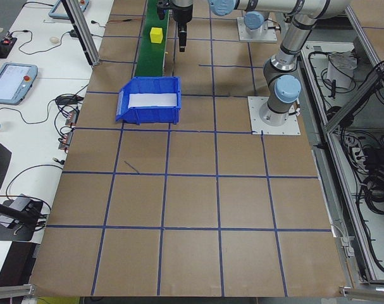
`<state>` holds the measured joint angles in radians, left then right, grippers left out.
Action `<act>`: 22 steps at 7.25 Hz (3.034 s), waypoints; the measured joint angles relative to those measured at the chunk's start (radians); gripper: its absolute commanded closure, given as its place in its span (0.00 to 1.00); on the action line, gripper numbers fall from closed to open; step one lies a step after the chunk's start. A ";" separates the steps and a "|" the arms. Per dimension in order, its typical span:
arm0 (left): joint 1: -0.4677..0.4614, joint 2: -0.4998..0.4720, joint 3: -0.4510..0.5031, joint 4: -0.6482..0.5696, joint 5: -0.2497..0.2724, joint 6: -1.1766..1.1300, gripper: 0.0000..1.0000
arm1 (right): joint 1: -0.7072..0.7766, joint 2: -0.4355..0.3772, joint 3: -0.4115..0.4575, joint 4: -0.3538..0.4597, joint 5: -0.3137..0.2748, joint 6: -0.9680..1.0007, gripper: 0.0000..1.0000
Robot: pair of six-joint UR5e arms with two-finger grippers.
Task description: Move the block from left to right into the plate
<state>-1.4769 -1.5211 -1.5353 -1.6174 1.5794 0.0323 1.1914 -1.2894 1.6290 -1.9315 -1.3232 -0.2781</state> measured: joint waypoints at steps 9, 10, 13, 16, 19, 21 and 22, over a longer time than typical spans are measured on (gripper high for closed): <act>-0.002 -0.003 -0.003 0.004 -0.006 -0.003 0.00 | 0.135 0.158 -0.065 -0.016 0.215 0.395 0.02; -0.003 -0.003 -0.003 0.004 -0.006 -0.003 0.00 | 0.135 0.162 -0.066 -0.021 0.217 0.397 0.02; -0.003 -0.003 -0.007 0.010 -0.008 -0.003 0.00 | 0.137 0.173 -0.066 -0.030 0.219 0.402 0.06; -0.004 -0.004 -0.011 0.015 -0.009 -0.003 0.00 | 0.144 0.199 -0.063 -0.043 0.210 0.401 0.16; -0.006 -0.002 -0.013 0.016 -0.007 -0.003 0.00 | 0.150 0.244 -0.031 -0.078 0.135 0.380 0.67; -0.006 -0.002 -0.010 0.017 -0.008 -0.003 0.00 | 0.150 0.199 -0.030 -0.061 0.045 0.338 0.68; -0.006 -0.002 -0.010 0.020 -0.008 -0.003 0.00 | 0.148 0.143 -0.037 -0.016 -0.015 0.279 0.68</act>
<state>-1.4833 -1.5231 -1.5457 -1.5972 1.5716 0.0292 1.3391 -1.1465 1.5917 -1.9471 -1.3384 0.0012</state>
